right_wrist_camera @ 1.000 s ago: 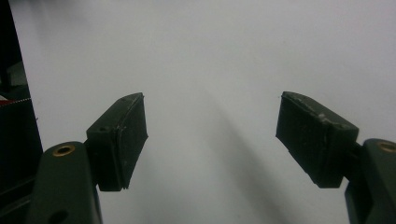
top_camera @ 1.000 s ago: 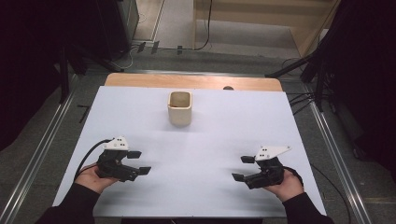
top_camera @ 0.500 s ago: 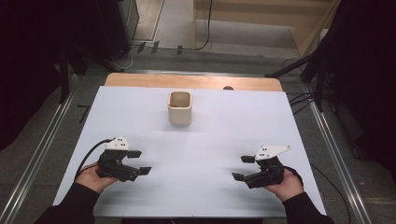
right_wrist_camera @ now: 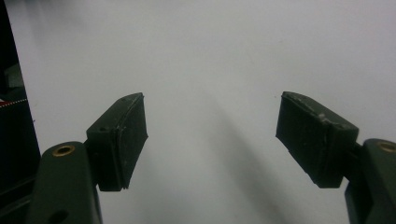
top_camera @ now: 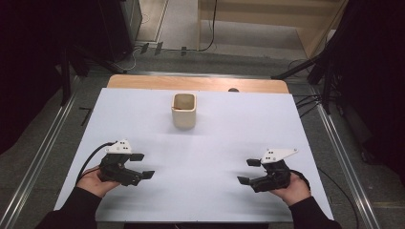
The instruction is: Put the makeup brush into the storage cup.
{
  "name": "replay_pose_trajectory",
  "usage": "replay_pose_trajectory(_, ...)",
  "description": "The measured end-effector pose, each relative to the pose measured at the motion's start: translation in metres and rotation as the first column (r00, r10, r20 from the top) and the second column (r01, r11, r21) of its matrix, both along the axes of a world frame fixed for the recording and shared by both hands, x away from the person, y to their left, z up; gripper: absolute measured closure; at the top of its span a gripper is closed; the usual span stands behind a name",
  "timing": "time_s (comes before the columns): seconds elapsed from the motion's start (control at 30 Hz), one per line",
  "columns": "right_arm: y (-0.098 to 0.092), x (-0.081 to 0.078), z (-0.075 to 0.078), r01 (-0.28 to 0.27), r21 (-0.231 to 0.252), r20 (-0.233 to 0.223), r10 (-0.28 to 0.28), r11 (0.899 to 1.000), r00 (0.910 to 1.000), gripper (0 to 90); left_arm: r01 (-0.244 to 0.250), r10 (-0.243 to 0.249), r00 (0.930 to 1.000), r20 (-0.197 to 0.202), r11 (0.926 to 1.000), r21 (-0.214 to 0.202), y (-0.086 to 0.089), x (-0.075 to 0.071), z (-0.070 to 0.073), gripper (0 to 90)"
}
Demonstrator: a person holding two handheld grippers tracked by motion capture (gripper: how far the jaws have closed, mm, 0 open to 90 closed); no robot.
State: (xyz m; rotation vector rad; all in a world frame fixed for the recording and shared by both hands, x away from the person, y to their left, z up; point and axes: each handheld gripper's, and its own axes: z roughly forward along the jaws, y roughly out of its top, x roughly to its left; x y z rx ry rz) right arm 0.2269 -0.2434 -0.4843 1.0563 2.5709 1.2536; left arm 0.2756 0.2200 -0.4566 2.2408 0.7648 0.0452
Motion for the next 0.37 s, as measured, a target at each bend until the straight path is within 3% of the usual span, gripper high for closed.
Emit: replay_pose_trajectory(0.37,-0.0008,0.0012,-0.0005,0.003,-0.001,0.000,-0.003,1.000,1.0000,25.4,0.000,0.000,1.0000,0.006,1.0000,-0.007,0.0000,0.0000,0.0010,21.1)
